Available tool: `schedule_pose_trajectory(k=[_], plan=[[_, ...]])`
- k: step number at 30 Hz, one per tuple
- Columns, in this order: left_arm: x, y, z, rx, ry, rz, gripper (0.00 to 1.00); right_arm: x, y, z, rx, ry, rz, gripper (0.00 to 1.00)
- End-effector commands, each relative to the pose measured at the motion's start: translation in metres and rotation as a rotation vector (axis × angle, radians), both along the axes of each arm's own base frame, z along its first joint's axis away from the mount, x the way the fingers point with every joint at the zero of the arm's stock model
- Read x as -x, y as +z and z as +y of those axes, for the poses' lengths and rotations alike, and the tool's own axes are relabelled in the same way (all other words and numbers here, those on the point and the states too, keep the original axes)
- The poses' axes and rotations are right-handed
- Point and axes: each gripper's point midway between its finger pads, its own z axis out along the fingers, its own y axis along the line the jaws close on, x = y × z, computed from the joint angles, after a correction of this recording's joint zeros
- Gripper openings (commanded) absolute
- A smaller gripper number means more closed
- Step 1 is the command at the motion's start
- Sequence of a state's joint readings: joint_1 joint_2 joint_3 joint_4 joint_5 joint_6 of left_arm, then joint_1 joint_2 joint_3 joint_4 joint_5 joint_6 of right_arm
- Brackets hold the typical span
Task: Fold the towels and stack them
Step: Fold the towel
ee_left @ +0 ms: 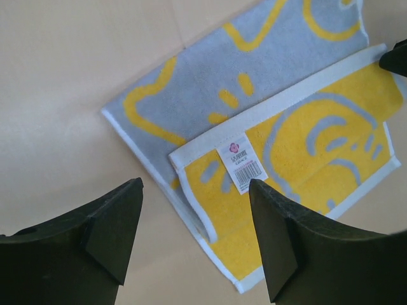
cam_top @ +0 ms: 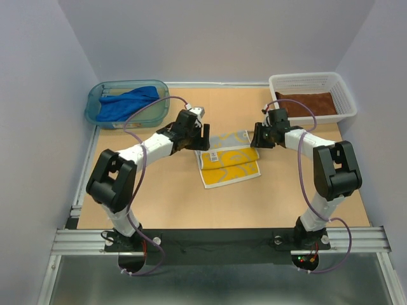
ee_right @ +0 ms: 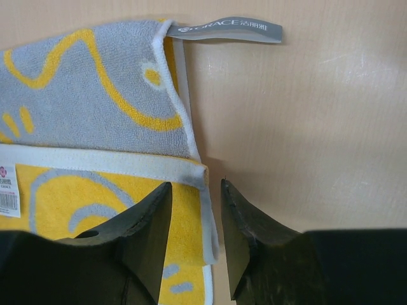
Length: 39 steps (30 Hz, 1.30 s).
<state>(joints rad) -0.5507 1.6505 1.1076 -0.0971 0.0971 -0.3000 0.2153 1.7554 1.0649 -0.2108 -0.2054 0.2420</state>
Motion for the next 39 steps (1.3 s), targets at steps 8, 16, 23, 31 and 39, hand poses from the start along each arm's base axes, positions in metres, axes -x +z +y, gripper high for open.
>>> schedule_pose_trajectory(k=[8, 16, 23, 31, 39], plan=[[-0.015, -0.028, -0.021, -0.035, -0.022, 0.087, 0.7, -0.02, 0.018, 0.001, -0.003, 0.018, -0.075, 0.43], [-0.008, -0.042, -0.028, -0.038, -0.03, 0.132, 0.61, -0.019, 0.016, 0.002, -0.006, 0.021, -0.07, 0.43], [-0.005, -0.049, -0.027, -0.052, -0.019, 0.159, 0.55, -0.019, 0.015, 0.002, -0.005, 0.021, -0.067, 0.43], [-0.006, -0.044, -0.028, -0.05, -0.028, 0.143, 0.45, -0.02, 0.017, 0.001, -0.003, 0.018, -0.072, 0.43], [-0.002, -0.039, -0.029, -0.052, -0.051, 0.128, 0.24, -0.021, 0.02, 0.002, -0.002, 0.02, -0.082, 0.41]])
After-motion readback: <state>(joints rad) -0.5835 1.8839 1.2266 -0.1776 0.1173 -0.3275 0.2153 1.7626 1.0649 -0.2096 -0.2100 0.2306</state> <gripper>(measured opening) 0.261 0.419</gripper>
